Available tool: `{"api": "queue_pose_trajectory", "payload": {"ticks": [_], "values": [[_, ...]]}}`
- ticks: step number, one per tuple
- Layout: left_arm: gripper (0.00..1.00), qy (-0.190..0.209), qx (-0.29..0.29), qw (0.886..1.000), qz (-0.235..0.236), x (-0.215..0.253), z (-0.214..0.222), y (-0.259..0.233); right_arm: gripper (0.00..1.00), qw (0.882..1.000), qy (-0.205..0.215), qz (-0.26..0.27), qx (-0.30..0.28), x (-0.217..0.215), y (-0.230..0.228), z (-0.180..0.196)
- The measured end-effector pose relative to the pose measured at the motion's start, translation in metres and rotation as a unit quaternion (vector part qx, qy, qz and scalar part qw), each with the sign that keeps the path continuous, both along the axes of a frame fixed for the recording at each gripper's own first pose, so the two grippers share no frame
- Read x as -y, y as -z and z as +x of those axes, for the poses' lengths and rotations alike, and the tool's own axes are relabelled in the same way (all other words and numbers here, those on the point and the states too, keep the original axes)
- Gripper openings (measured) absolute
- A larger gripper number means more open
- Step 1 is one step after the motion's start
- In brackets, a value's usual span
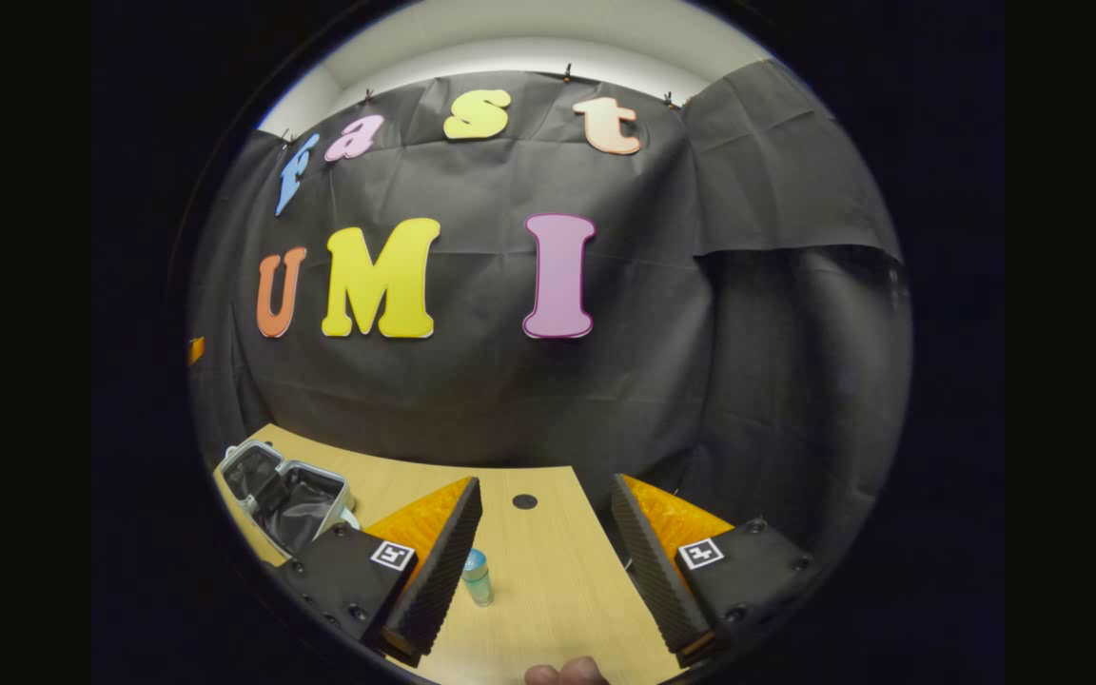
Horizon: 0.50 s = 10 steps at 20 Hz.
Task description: First open the suitcase, pack the skin care products into it, and then close the suitcase.
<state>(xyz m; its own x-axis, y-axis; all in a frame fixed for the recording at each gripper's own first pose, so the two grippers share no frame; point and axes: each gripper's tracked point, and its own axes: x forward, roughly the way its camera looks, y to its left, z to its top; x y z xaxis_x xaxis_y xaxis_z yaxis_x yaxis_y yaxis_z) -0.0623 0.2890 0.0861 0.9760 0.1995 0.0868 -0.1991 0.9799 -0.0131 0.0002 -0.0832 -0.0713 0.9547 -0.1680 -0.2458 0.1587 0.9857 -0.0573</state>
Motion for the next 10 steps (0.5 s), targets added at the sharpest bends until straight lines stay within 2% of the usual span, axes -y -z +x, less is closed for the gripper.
{"api": "queue_pose_trajectory", "payload": {"ticks": [2,4,8,10], "values": [[0.97,0.001,0.015,1.0,-0.021,0.047,-0.001,0.005,0.82,1.0,-0.023,0.006,0.002,-0.001,0.002,-0.008],[0.97,0.039,-0.003,0.999,-0.035,0.106,-0.005,0.025,0.82,0.999,-0.046,0.007,0.003,-0.002,0.006,-0.014],[0.98,0.086,-0.031,0.996,-0.023,0.199,-0.007,0.046,0.82,0.998,-0.064,0.015,0.0,0.006,0.014,-0.022],[0.98,0.119,-0.041,0.992,0.001,0.238,-0.003,0.055,0.82,0.997,-0.069,0.019,-0.003,0.013,0.019,-0.025]]}}
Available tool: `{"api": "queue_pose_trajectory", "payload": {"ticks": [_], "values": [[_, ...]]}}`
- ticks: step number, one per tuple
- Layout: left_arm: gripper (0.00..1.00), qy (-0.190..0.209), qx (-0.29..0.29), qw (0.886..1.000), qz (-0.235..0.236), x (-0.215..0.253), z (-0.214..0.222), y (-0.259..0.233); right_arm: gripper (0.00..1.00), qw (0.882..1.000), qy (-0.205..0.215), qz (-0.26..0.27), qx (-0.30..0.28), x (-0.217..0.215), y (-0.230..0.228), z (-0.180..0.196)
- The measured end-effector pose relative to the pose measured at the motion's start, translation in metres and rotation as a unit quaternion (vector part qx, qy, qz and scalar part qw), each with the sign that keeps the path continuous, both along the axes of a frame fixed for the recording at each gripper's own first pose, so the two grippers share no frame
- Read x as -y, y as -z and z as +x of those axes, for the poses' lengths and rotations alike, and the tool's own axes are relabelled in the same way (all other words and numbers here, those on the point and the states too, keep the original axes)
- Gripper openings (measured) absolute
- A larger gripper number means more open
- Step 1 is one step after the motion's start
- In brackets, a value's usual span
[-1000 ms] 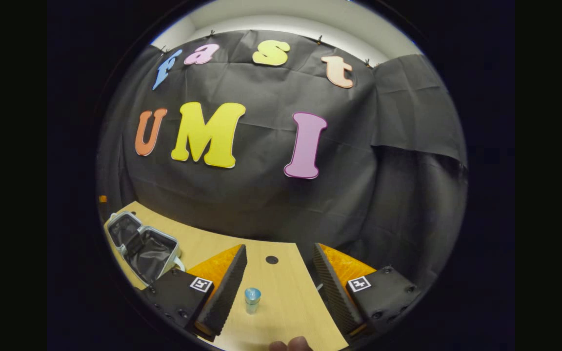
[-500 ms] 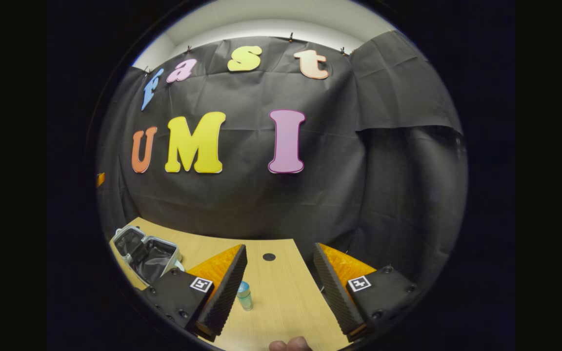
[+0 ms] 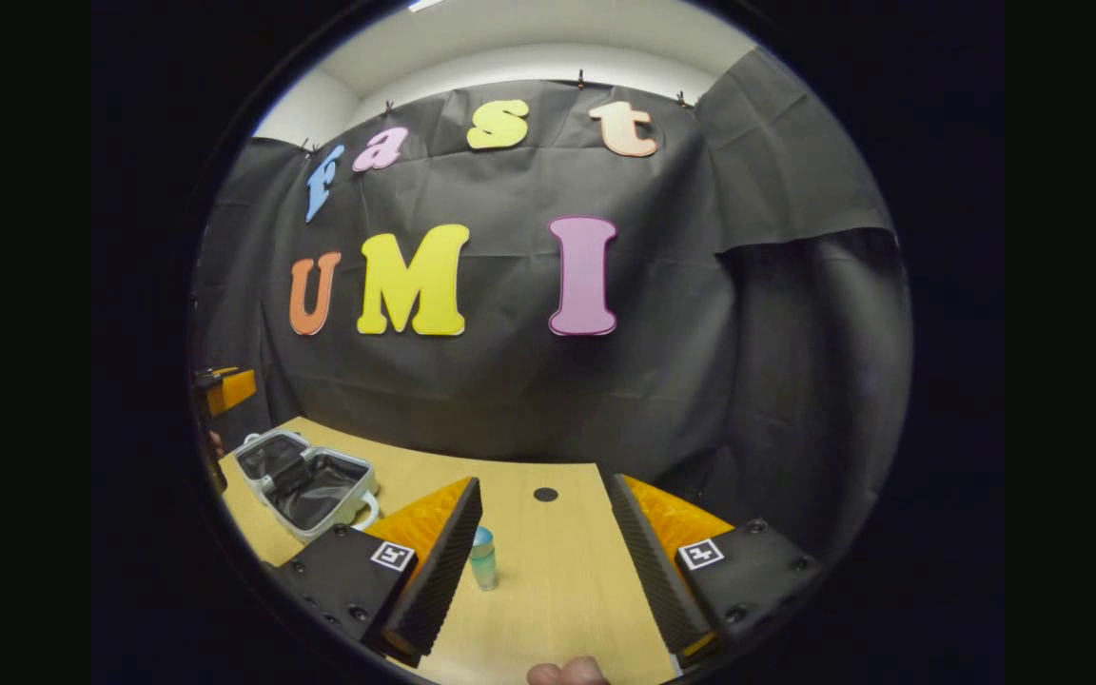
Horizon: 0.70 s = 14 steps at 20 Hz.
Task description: First open the suitcase, pack the skin care products into it, and then close the suitcase.
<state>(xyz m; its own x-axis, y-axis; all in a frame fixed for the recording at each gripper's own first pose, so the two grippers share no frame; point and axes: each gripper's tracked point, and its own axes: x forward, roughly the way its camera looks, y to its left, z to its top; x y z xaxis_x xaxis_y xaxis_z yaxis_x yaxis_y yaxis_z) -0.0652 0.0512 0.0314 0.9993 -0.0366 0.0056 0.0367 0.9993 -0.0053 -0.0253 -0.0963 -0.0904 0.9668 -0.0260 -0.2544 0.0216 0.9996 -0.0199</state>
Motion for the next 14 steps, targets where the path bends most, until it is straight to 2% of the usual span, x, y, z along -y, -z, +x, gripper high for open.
{"api": "queue_pose_trajectory", "payload": {"ticks": [2,6,10,14], "values": [[0.98,0.027,-0.02,0.999,0.018,0.031,0.0,0.015,0.82,1.0,-0.009,0.003,-0.009,0.002,0.008,-0.004],[0.98,0.074,-0.071,0.995,0.007,0.086,-0.001,0.068,0.82,0.999,-0.016,-0.004,-0.031,0.012,0.028,-0.011],[1.0,0.093,-0.14,0.986,-0.015,0.121,0.0,0.137,0.82,0.998,-0.022,-0.016,-0.054,0.019,0.044,-0.019],[0.98,0.098,-0.183,0.978,-0.005,0.137,0.019,0.187,0.82,0.997,-0.023,-0.022,-0.07,0.023,0.058,-0.024]]}}
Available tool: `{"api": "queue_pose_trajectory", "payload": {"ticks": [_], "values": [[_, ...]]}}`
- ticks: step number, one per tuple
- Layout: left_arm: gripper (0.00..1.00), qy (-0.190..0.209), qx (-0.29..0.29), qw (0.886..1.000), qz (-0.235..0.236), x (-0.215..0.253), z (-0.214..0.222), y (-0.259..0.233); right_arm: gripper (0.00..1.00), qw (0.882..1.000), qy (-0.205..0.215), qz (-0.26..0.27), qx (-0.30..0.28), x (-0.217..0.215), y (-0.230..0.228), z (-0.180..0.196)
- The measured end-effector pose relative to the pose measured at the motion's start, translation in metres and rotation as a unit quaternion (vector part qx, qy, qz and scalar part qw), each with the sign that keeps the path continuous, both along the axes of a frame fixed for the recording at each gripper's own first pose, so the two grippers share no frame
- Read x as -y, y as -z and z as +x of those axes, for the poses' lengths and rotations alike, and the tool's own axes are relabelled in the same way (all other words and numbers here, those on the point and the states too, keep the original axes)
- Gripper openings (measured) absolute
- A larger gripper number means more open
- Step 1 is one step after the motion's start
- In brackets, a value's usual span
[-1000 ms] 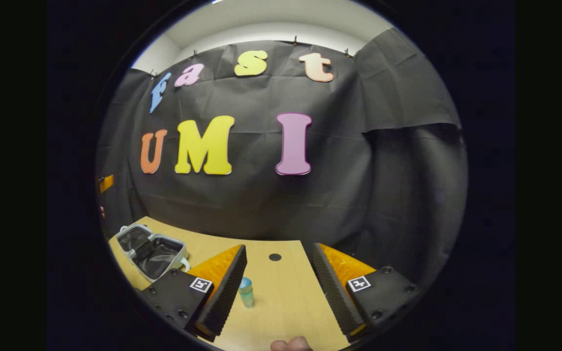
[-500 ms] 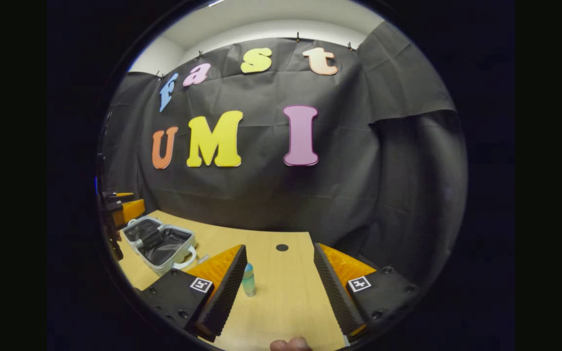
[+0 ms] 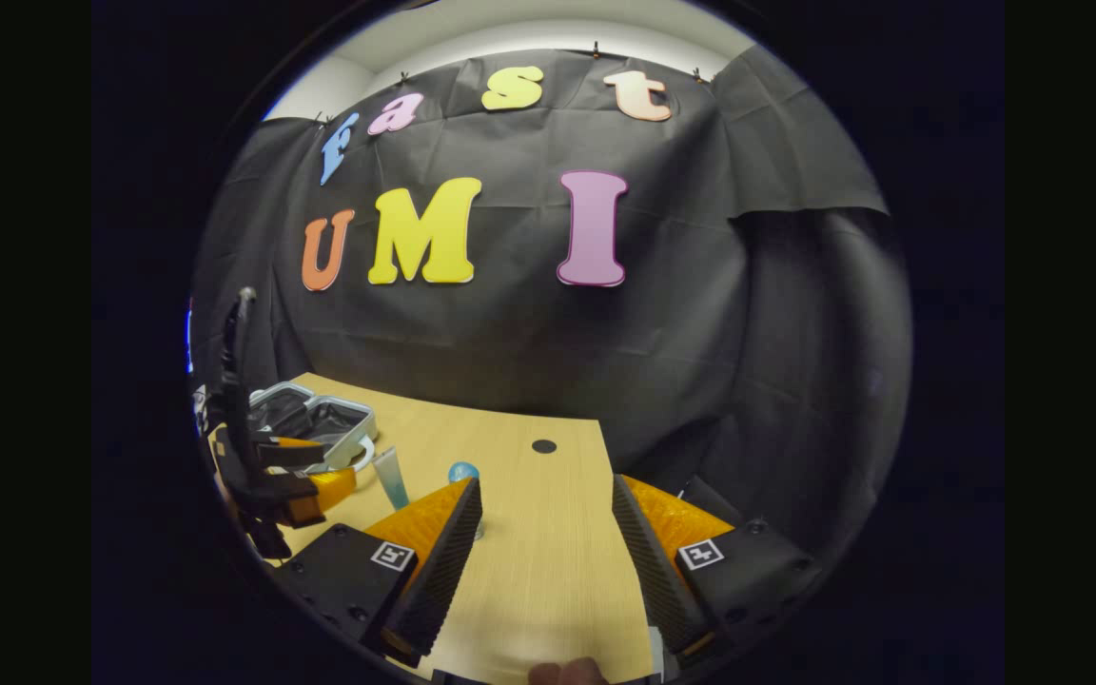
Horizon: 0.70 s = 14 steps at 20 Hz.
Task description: First open the suitcase, pack the skin care products into it, and then close the suitcase.
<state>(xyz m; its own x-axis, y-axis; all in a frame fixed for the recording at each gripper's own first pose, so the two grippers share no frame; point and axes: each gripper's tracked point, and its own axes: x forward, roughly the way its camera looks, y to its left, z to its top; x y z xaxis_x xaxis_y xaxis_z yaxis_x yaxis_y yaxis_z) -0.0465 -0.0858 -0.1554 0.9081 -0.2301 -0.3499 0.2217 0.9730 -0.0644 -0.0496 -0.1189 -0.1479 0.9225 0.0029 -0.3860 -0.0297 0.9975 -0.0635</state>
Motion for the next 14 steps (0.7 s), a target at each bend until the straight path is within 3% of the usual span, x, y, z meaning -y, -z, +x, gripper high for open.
{"api": "queue_pose_trajectory", "payload": {"ticks": [9,14], "values": [[0.99,0.008,-0.058,0.998,0.003,0.023,0.054,0.079,0.83,0.998,0.035,-0.019,-0.057,0.025,0.043,-0.032],[0.98,0.016,-0.083,0.996,0.013,0.032,0.07,0.099,0.82,0.997,0.046,-0.022,-0.057,0.032,0.039,-0.034]]}}
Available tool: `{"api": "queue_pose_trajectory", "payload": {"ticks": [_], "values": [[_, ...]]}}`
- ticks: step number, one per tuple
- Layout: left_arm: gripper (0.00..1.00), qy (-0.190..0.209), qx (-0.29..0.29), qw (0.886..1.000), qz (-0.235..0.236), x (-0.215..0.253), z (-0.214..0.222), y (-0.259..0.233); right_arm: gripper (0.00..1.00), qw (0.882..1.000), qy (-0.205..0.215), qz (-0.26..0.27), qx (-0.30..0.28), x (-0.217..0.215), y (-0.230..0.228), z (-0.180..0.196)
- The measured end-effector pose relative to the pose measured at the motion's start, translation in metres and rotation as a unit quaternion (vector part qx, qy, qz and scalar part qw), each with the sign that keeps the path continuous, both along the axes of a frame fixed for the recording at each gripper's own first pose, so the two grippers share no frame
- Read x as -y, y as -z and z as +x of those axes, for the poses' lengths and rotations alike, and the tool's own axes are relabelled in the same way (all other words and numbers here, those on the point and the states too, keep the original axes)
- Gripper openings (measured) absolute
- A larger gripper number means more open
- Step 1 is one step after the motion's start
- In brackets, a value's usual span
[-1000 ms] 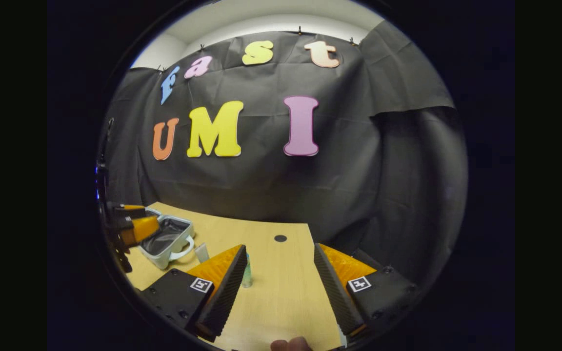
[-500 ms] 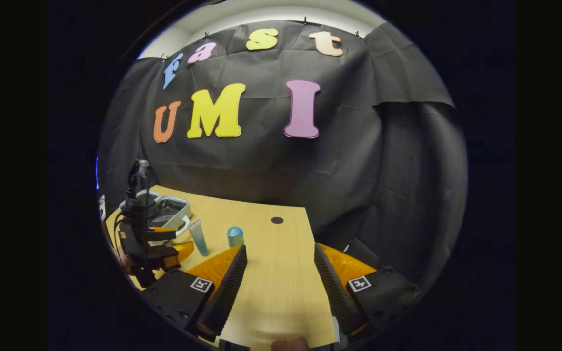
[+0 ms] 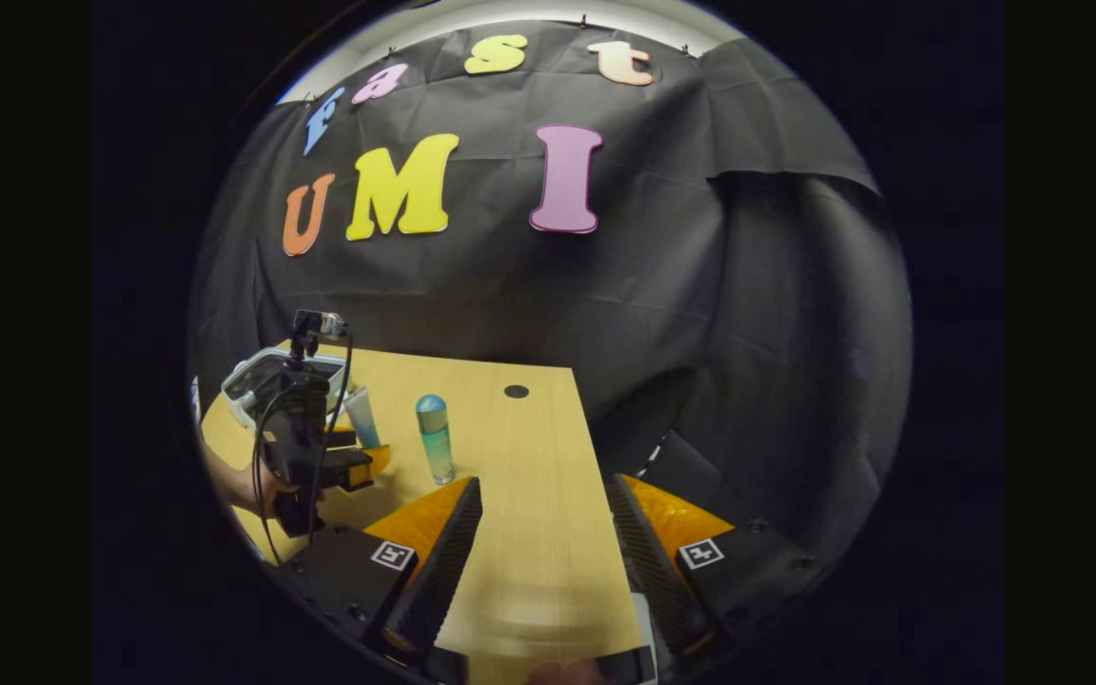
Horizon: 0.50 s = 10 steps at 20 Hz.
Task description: First open the suitcase, pack the skin care products into it, and then close the suitcase.
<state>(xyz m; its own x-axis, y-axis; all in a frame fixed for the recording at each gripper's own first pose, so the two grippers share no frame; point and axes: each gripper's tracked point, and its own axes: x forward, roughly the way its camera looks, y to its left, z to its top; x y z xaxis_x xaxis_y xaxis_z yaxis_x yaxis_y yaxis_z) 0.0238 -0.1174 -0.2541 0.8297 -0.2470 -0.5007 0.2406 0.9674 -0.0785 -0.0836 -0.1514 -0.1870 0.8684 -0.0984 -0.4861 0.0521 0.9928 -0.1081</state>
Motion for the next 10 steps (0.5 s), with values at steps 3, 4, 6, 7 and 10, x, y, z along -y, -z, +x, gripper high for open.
{"api": "queue_pose_trajectory", "payload": {"ticks": [3,4,6,7,10], "values": [[0.86,-0.011,-0.015,1.0,-0.003,-0.003,0.008,0.006,0.82,1.0,0.006,-0.002,0.0,0.006,-0.002,0.0],[0.83,-0.014,-0.019,1.0,-0.005,-0.003,0.01,0.009,0.82,1.0,0.009,-0.002,0.0,0.007,-0.002,0.0],[0.72,-0.016,-0.021,1.0,0.0,-0.003,0.016,0.009,0.81,1.0,0.01,-0.009,0.001,0.007,-0.002,-0.001],[0.65,-0.02,-0.019,1.0,0.002,-0.005,0.018,0.008,0.81,1.0,0.008,-0.013,0.002,0.008,-0.002,-0.003],[0.43,-0.026,-0.022,0.999,0.004,-0.008,0.018,0.006,0.81,1.0,0.003,-0.013,-0.004,0.002,0.001,-0.004]]}}
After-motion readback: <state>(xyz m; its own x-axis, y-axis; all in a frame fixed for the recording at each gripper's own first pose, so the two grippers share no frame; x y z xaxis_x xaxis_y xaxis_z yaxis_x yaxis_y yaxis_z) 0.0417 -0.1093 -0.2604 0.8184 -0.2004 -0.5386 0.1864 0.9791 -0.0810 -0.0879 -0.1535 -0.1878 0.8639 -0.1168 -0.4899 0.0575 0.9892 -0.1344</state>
